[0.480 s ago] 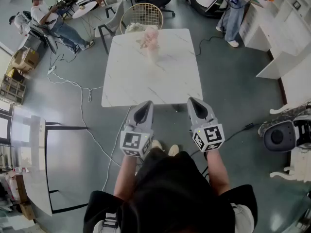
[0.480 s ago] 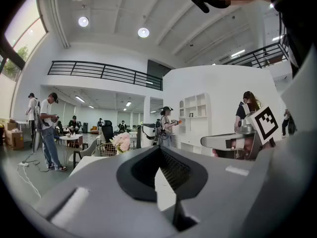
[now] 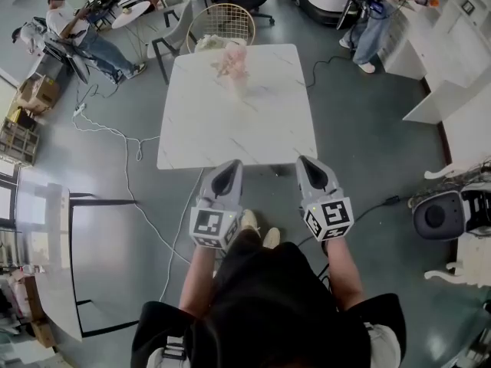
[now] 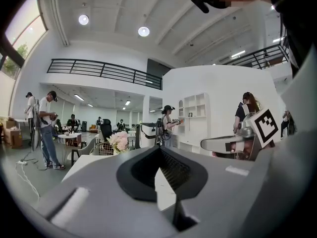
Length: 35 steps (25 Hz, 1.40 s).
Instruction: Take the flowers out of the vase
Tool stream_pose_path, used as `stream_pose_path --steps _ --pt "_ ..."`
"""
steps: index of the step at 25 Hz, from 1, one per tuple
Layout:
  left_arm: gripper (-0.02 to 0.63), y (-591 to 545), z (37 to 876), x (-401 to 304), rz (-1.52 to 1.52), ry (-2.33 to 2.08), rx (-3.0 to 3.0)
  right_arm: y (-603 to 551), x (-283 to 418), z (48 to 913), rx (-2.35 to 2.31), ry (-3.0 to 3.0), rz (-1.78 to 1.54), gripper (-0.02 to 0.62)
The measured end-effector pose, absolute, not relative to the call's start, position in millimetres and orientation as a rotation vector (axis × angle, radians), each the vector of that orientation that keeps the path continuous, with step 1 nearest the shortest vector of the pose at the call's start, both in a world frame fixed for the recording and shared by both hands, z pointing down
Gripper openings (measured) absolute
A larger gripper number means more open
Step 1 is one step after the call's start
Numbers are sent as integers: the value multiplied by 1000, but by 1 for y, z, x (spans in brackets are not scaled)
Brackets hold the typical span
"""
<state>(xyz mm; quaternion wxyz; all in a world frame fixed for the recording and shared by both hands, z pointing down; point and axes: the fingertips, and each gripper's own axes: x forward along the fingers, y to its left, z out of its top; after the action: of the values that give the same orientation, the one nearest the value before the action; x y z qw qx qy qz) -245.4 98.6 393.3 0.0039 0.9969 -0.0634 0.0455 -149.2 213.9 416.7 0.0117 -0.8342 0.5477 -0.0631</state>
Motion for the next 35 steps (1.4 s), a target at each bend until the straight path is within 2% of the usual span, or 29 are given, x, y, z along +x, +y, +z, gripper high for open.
stream_pose_path --steps 9,18,35 --pt "8 87 403 -210 182 -179 3106 200 -121 424 -2625 1713 -215 5" --pt "8 58 408 -141 190 -145 3094 170 -68 427 -2622 1724 -218 5" --pt "8 -58 396 -54 184 -228 3069 59 25 418 -2610 1804 -265 5"
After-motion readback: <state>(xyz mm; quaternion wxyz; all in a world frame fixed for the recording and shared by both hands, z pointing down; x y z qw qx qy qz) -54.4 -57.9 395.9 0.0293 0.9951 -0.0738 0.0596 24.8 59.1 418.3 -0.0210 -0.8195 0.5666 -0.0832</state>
